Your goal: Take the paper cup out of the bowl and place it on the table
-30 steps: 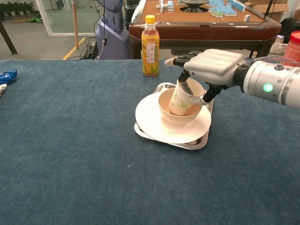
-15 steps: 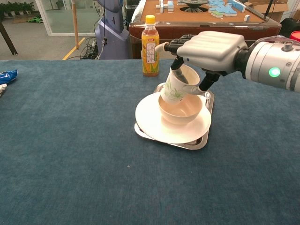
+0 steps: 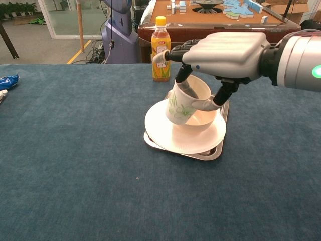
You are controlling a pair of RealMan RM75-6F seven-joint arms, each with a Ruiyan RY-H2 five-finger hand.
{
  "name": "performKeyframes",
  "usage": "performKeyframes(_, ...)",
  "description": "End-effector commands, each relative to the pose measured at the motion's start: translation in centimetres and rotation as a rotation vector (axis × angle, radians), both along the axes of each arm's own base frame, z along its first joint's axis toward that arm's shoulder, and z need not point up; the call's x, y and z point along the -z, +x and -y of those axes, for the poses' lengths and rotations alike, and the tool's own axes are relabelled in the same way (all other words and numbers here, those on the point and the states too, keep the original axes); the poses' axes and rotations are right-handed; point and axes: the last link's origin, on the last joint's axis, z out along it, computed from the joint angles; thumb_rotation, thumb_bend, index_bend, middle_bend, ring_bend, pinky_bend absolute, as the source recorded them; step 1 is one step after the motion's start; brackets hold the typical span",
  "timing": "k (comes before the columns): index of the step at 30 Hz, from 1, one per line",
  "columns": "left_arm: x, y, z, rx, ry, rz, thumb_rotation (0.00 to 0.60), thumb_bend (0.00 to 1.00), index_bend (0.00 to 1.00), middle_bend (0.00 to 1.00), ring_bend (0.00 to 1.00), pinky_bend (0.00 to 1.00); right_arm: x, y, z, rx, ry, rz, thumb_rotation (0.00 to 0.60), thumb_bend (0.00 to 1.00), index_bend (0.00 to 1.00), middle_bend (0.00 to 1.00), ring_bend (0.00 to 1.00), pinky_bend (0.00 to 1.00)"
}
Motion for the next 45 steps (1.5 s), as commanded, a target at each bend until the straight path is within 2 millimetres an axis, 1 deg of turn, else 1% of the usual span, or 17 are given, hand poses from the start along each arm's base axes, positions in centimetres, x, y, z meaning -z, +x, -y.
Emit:
performKeyframes(1,0.0,0.0,0.0,-0.001,0.002,0.001,0.6,0.24,0.27,0.37,0.34,0.59,-0.1,-0.1,-0.8,-0.022,0.042,-0.023,0.6,0.46,0.61,0.01,0.0,0.0)
performKeyframes(9,0.2,-0.2,-0.1,-0.003,0.005,-0.019,0.6,0.24,0.27,0.37,0.34,0.59,-0.4,-0.5,-2.6,-0.078,0.117,-0.053,0.6,0.46,0.61,0.01,0.0,0.0)
performKeyframes(18,0.3,-0.2,-0.2,-0.006,0.0,-0.024,0.6,0.24,0.27,0.37,0.34,0.59,-0.1,-1.6,-3.6,-0.086,0.175,-0.073,0.6,0.47,0.61,0.01,0.0,0.0)
performKeyframes(32,0.3,-0.2,-0.1,-0.001,0.003,-0.022,0.6,0.24,0.27,0.37,0.34,0.59,1.3,-2.2,-4.7,-0.109,0.236,-0.178,0.6,0.47,0.61,0.01,0.0,0.0)
performKeyframes(45,0.1,-0.1,0.0,0.001,0.006,-0.016,0.6,0.24,0.27,0.37,0.34,0.59,2.3,-2.5,-4.9,-0.11,0.241,-0.229,0.6,0.47,0.61,0.01,0.0,0.0)
